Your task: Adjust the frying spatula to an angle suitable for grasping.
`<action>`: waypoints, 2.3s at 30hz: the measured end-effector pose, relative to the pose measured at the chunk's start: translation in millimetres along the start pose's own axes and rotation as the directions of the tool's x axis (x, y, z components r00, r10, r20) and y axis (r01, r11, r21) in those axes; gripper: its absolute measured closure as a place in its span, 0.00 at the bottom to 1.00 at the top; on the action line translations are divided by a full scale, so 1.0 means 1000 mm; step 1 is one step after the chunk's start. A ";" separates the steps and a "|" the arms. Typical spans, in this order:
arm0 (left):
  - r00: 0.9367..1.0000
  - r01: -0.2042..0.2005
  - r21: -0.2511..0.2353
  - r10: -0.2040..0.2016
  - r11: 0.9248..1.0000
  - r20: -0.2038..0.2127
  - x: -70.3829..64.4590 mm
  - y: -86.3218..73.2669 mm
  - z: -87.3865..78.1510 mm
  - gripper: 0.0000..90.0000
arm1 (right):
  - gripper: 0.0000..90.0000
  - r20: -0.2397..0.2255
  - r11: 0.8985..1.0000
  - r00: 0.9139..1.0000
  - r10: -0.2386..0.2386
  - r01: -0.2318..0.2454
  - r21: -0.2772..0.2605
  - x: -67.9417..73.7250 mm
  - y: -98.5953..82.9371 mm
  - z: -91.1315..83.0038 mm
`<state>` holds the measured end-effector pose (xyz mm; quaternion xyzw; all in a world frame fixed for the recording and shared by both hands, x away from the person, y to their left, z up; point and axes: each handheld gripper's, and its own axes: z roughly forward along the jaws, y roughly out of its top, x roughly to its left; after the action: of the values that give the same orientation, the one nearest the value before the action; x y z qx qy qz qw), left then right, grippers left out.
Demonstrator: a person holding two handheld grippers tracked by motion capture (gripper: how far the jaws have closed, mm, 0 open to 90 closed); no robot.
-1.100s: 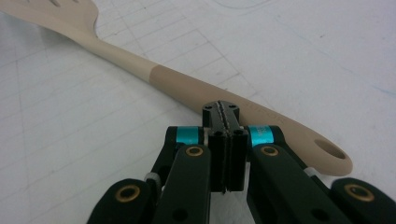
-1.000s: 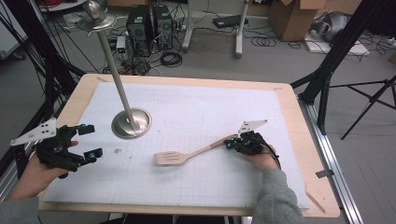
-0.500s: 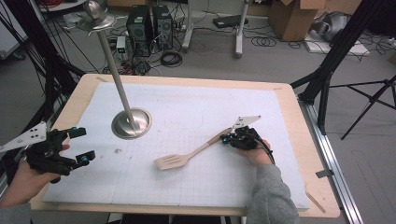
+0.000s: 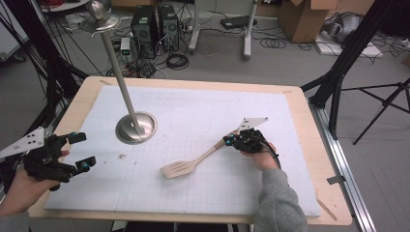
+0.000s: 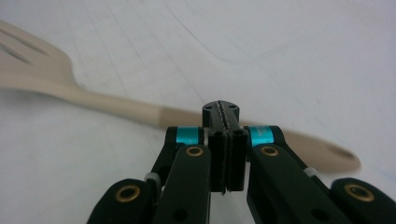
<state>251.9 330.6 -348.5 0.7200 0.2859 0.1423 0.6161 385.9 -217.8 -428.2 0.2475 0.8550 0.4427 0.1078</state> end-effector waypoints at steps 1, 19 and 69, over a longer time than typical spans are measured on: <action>1.000 -0.001 0.002 0.001 1.000 0.002 0.000 0.000 0.000 0.02 | 1.00 -0.014 1.000 1.000 -0.006 0.006 -0.012 0.003 0.004 0.001; 1.000 -0.003 0.012 0.003 1.000 0.000 0.000 -0.001 0.001 0.02 | 1.00 -0.169 0.993 0.981 -0.099 0.109 0.046 0.044 0.026 0.048; 0.999 0.008 0.027 -0.009 1.000 0.041 0.004 0.000 0.016 0.02 | 1.00 -0.204 0.991 0.976 -0.076 0.096 0.090 0.059 0.010 0.042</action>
<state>264.2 319.9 -352.5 0.7298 0.2780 0.1210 0.6127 356.2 -152.9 -442.8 0.1695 0.8924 0.4172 0.0279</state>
